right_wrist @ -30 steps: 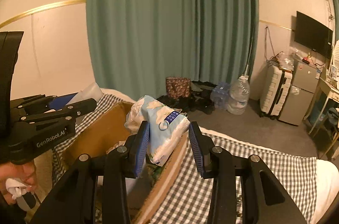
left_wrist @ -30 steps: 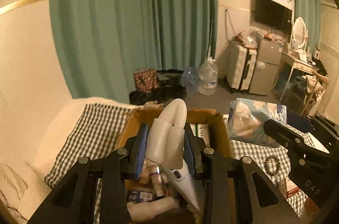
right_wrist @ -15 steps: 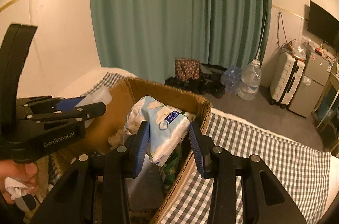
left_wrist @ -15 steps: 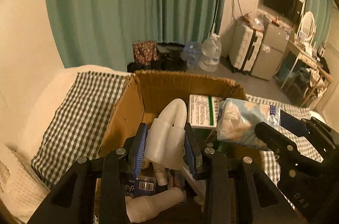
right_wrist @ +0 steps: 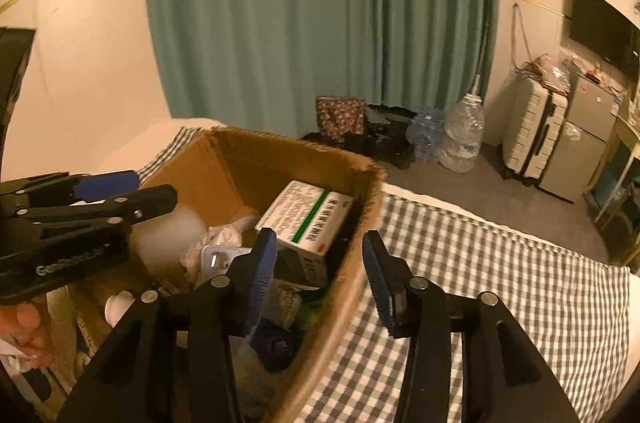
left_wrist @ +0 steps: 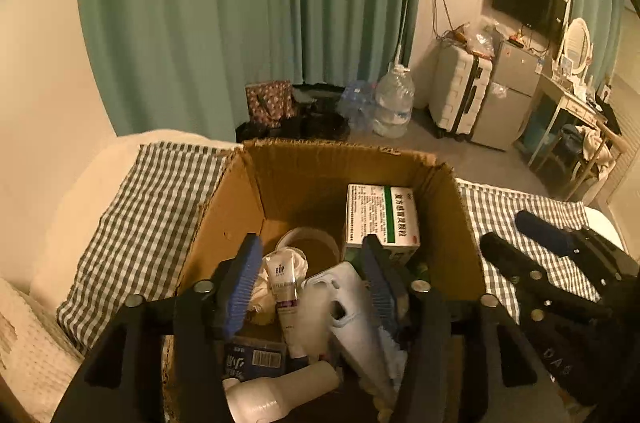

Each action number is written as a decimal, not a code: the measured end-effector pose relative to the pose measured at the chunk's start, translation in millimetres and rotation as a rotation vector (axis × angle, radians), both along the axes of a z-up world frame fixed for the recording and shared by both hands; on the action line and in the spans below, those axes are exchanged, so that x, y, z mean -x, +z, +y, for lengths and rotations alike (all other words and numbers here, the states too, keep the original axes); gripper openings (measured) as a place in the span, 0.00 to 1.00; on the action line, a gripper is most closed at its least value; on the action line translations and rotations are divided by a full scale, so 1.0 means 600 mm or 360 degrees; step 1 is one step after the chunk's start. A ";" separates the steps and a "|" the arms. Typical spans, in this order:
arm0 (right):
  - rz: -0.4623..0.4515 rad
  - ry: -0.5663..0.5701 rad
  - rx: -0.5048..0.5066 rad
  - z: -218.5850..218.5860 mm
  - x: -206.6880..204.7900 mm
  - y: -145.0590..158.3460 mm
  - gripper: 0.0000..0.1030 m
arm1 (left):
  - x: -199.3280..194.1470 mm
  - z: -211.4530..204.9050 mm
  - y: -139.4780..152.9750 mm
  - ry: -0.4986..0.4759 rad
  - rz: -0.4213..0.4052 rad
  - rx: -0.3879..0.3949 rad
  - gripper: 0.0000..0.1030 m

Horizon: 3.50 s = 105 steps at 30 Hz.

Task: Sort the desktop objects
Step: 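Open both tools to drop the tissue pack and cups into the box, then move both open tools back over the bracelet and medicine box on the bedspread, then grasp the Amoxicillin box with the right tool while the left tool grasps the bead bracelet, then carry the bracelet and Amoxicillin box with both tools over the cardboard box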

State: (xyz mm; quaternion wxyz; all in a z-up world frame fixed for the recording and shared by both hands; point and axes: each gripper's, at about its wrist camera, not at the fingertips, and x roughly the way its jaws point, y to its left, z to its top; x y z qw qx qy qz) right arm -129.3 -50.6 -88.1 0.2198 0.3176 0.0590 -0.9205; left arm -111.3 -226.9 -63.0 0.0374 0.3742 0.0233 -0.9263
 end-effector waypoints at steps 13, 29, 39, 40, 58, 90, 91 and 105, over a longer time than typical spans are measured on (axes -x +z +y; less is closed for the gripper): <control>0.0151 -0.0198 0.0017 0.123 -0.048 0.087 0.61 | -0.029 0.069 0.069 -0.0080 0.0187 0.0025 0.83; 0.0118 -0.0503 -0.0075 0.334 -0.103 0.091 0.80 | -0.036 0.242 0.092 -0.0379 0.0250 0.0103 0.98; -0.0080 -0.0090 -0.0451 0.404 -0.119 -0.022 0.80 | -0.022 0.308 0.066 -0.0492 0.0168 0.0178 0.99; -0.0121 -0.0035 -0.0444 0.414 -0.116 -0.033 0.80 | -0.021 0.315 0.063 -0.0499 0.0159 0.0187 0.99; -0.0414 0.0868 -0.0845 0.379 -0.084 -0.229 0.83 | 0.047 0.435 -0.066 -0.0660 -0.0125 0.0379 0.99; -0.0097 -0.0753 -0.0032 0.647 0.071 -0.166 0.76 | 0.129 0.572 -0.302 -0.0753 -0.0486 0.0105 0.85; -0.0083 -0.0756 -0.0015 0.651 0.070 -0.163 0.76 | 0.126 0.574 -0.299 -0.0770 -0.0477 0.0097 0.77; 0.0038 -0.0718 -0.0028 0.658 0.050 -0.118 0.76 | 0.116 0.564 -0.247 -0.0801 -0.0412 -0.0009 0.11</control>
